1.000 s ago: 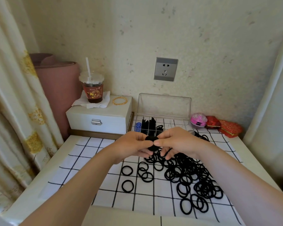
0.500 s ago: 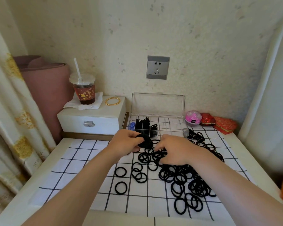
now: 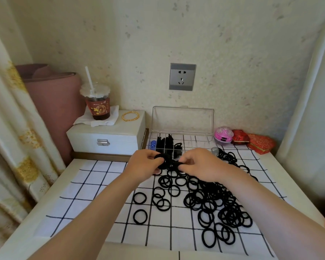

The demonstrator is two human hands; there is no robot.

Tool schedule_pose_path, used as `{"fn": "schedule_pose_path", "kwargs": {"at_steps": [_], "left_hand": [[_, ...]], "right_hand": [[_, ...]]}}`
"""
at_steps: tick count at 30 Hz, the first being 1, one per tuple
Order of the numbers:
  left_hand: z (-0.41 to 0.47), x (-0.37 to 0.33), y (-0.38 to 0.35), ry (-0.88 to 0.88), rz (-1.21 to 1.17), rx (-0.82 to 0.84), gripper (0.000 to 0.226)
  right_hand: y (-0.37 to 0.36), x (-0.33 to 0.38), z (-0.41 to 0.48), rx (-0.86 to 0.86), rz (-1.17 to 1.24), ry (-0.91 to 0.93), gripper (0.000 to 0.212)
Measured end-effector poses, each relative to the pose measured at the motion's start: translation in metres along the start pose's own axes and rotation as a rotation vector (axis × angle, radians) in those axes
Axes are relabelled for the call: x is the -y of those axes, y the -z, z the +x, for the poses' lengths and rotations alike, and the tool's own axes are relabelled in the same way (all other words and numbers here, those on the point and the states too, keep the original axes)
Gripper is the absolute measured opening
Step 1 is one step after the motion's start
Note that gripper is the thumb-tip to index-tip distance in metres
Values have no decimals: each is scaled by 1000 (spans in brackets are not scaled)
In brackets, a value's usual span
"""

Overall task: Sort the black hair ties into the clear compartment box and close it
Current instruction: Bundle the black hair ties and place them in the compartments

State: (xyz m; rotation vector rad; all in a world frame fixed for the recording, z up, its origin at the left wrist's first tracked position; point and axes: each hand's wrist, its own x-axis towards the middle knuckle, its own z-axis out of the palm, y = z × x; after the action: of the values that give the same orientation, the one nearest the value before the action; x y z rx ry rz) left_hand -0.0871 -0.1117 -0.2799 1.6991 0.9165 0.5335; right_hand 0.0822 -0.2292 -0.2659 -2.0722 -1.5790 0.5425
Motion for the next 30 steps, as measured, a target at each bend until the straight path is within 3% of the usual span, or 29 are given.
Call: {"fn": "schedule_pose_path", "kwargs": {"at_steps": [4, 8, 14, 20, 22, 26, 30], "left_hand": [[-1, 0, -2, 16, -52, -14, 15], [-6, -6, -8, 49, -223, 115, 15], [-6, -10, -9, 112, -316, 241, 24], [-8, -13, -11, 156, -467, 367, 28], [-8, -12, -12, 115, -394, 339, 18], [-3, -9, -12, 123, -368, 318, 25], [-2, -13, -11, 143, -427, 378, 24]], "right_hand": [[9, 5, -1, 16, 404, -81, 12], [11, 17, -5, 80, 673, -122, 17], [8, 22, -2, -23, 575, -215, 12], [4, 25, -1, -127, 299, -231, 13], [4, 25, 0, -127, 326, -239, 12], [7, 21, 1, -91, 429, -262, 17], [14, 14, -1, -40, 533, -324, 41]]}}
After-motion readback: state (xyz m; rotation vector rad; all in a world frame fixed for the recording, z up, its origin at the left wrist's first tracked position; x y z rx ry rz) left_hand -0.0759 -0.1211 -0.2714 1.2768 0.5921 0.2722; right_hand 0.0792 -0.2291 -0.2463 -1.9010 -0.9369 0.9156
